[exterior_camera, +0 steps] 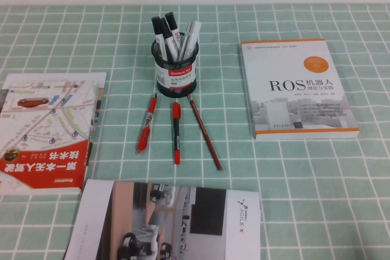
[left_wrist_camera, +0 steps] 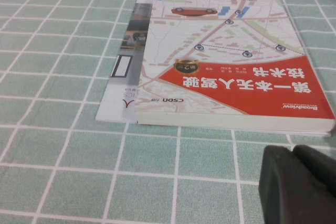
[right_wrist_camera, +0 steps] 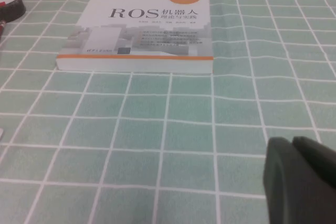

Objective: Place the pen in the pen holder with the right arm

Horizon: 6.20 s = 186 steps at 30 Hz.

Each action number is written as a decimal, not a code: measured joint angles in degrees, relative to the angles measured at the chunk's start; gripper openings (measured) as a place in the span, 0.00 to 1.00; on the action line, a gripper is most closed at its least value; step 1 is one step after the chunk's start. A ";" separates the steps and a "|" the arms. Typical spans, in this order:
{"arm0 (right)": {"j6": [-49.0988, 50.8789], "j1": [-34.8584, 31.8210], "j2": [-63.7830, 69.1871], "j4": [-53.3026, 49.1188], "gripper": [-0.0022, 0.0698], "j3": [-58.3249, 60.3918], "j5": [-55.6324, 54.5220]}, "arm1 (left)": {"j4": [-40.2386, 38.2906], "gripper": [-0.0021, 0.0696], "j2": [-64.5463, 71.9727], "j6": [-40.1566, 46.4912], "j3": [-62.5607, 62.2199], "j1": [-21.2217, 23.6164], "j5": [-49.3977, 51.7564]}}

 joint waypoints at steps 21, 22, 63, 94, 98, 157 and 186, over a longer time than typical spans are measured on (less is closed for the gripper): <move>0.00 0.00 0.00 31.93 0.00 0.04 -11.12 | 0.00 0.02 0.00 0.00 0.00 0.00 0.00; 0.00 0.00 0.00 33.29 0.00 0.04 -11.66 | 0.00 0.02 0.00 0.00 0.00 0.00 0.00; 2.84 10.39 73.18 15.38 0.00 -57.29 30.74 | 0.00 0.02 0.00 0.00 0.00 0.00 0.00; 7.40 29.18 132.08 2.88 0.35 -124.55 49.04 | 0.00 0.02 0.00 0.00 0.00 0.00 0.00; 7.40 29.58 136.58 1.68 0.36 -128.64 49.38 | 0.00 0.02 0.00 0.00 0.00 0.00 0.00; 7.81 31.35 106.16 -3.74 0.05 -76.07 -29.31 | 0.00 0.02 0.00 0.00 0.00 0.00 0.00; -0.89 31.35 133.44 0.10 0.05 -99.55 -57.43 | 0.00 0.02 0.00 0.00 0.00 0.00 0.00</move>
